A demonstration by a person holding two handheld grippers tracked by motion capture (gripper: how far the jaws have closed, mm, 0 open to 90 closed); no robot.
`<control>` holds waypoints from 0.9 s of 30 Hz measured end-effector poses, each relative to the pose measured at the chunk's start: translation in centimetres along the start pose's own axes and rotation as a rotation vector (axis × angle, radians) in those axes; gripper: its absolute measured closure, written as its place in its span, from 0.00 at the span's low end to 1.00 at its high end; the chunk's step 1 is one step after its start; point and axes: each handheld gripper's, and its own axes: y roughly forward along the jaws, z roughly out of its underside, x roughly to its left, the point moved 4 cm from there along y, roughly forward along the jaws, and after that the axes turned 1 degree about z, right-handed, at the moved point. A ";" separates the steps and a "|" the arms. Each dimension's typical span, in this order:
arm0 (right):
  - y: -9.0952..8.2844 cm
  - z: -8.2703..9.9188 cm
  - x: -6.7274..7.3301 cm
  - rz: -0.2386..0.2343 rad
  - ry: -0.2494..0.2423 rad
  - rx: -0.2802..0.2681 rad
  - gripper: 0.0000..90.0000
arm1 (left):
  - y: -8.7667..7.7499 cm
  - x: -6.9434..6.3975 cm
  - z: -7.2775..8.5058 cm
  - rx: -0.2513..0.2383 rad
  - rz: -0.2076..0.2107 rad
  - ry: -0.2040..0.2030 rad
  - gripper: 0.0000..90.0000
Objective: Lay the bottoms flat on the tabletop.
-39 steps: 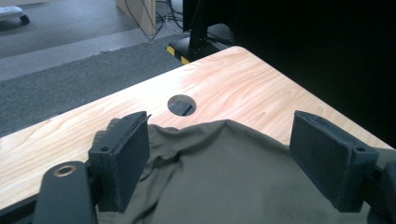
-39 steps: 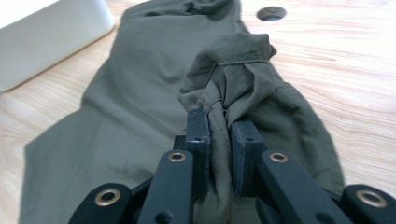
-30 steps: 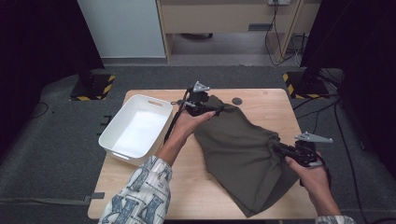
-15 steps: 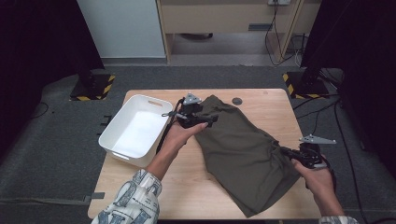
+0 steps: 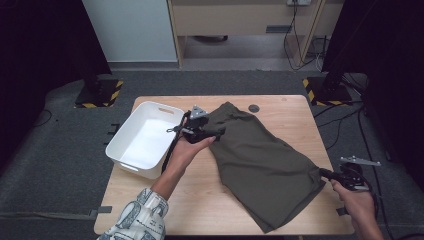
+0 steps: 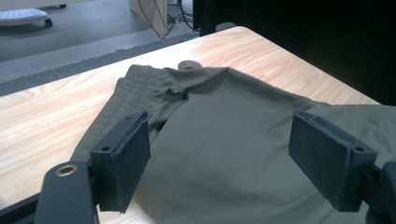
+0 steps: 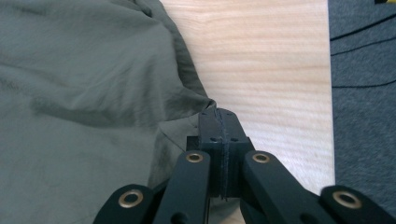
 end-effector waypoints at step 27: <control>7.5 -9.3 9.6 -0.208 -0.143 -0.124 0.50 | 1.3 0.8 6.0 0.085 -0.044 -0.039 0.14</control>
